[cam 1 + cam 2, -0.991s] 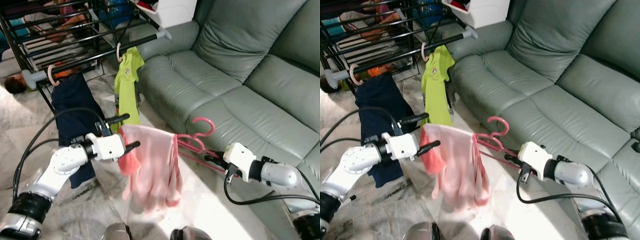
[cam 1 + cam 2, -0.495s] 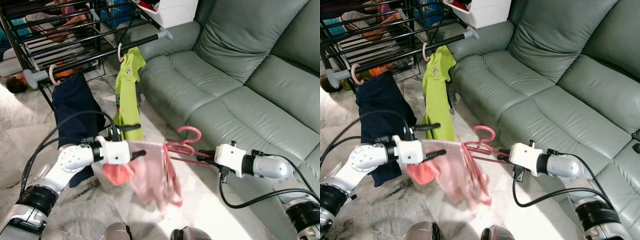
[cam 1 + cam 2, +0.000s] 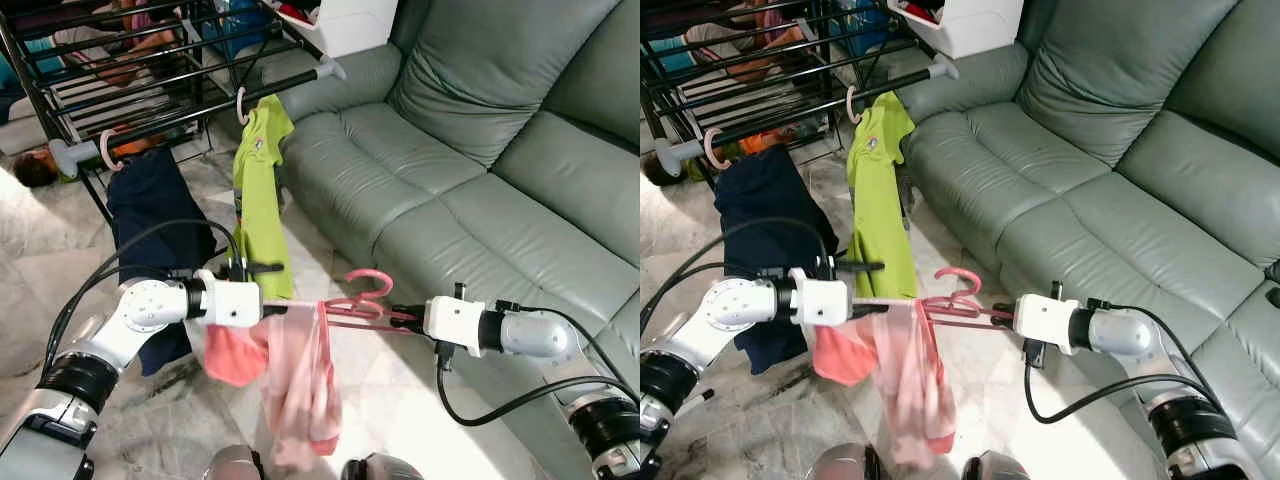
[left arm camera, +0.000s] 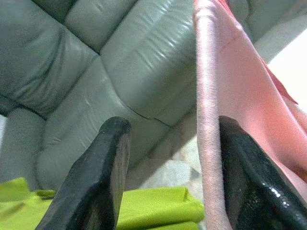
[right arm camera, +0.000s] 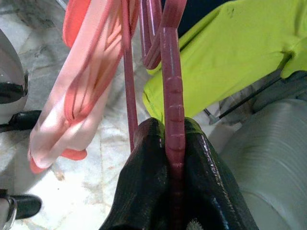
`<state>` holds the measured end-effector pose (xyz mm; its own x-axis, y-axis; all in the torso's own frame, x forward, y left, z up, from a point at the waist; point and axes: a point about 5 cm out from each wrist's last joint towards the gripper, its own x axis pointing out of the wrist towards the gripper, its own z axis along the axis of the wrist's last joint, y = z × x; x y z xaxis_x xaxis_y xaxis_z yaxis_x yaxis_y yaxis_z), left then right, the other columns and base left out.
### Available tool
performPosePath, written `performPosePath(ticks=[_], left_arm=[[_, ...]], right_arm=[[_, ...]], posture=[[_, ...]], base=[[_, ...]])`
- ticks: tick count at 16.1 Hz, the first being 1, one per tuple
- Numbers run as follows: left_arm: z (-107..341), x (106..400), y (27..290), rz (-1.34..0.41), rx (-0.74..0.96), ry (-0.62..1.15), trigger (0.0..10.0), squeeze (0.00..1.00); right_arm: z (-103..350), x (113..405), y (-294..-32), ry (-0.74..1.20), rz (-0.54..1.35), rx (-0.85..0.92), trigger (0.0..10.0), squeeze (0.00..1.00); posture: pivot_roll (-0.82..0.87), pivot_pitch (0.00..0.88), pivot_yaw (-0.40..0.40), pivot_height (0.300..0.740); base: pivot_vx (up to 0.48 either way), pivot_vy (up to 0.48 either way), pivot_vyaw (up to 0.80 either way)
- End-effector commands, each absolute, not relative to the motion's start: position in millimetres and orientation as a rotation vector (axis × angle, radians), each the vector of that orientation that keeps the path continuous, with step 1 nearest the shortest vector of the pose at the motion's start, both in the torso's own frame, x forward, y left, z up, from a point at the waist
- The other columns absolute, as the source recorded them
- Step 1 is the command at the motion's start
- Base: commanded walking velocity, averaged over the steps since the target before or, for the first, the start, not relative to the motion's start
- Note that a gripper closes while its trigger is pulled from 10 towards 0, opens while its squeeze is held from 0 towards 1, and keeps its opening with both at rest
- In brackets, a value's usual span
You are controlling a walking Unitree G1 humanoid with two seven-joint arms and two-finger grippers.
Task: Hang hanger
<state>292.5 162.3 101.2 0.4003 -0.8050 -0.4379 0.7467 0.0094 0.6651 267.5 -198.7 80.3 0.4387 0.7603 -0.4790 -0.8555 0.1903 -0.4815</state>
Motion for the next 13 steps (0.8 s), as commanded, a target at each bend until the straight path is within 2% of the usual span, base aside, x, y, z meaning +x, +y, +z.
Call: performPosePath(ticks=[1,7,13], left_arm=[[102.9,294.5,165.2,-1.234,1.001,-0.048,0.0,0.00],[98.0,294.4,167.5,-1.297,0.993,0.046,0.0,0.00],[98.1,295.6,163.4,-1.307,0.960,0.060,0.0,0.00]], right_arm=[[85.6,270.8,-197.1,0.110,1.141,-0.799,10.0,0.00],[85.0,273.5,-192.9,0.085,1.152,-0.839,10.0,0.00],[83.3,274.0,-192.0,0.078,1.158,-0.861,10.0,0.00]], posture=[[-0.06,0.031,0.005,0.740],[-0.06,0.034,0.005,0.740],[-0.06,0.035,0.006,0.740]], base=[[0.000,0.000,0.00],[0.000,0.000,0.00],[0.000,0.000,0.00]])
